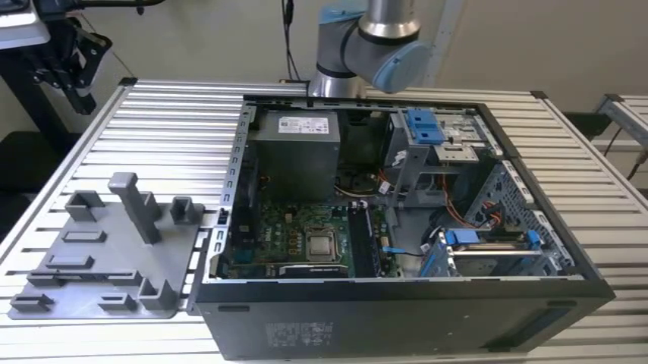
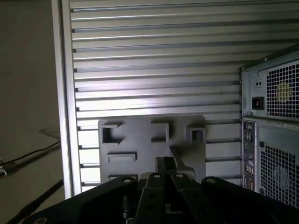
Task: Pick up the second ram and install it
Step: 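Reach for the second ram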
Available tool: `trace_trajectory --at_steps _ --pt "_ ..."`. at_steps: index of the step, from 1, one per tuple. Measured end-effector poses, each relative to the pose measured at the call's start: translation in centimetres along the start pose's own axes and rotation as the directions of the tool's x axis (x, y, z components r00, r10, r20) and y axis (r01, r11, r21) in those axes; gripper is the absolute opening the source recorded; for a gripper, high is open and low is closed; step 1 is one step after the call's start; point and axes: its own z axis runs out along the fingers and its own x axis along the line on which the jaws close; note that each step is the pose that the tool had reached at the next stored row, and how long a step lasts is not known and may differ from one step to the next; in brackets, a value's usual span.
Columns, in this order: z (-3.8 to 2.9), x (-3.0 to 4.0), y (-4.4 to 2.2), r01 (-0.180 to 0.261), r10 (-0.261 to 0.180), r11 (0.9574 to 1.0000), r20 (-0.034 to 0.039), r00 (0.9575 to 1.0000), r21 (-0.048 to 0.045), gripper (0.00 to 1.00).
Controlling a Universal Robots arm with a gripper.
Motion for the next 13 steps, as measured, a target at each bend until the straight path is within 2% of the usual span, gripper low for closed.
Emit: trace_trajectory --at_steps 7,13 --pt "-0.05 2.43 -0.26 0.0 0.0 1.0 -0.0002 1.0 -0.0002 0.11" --pt "-0.06 2.61 -0.27 0.0 0.0 1.0 -0.0001 1.0 -0.0003 0.11"
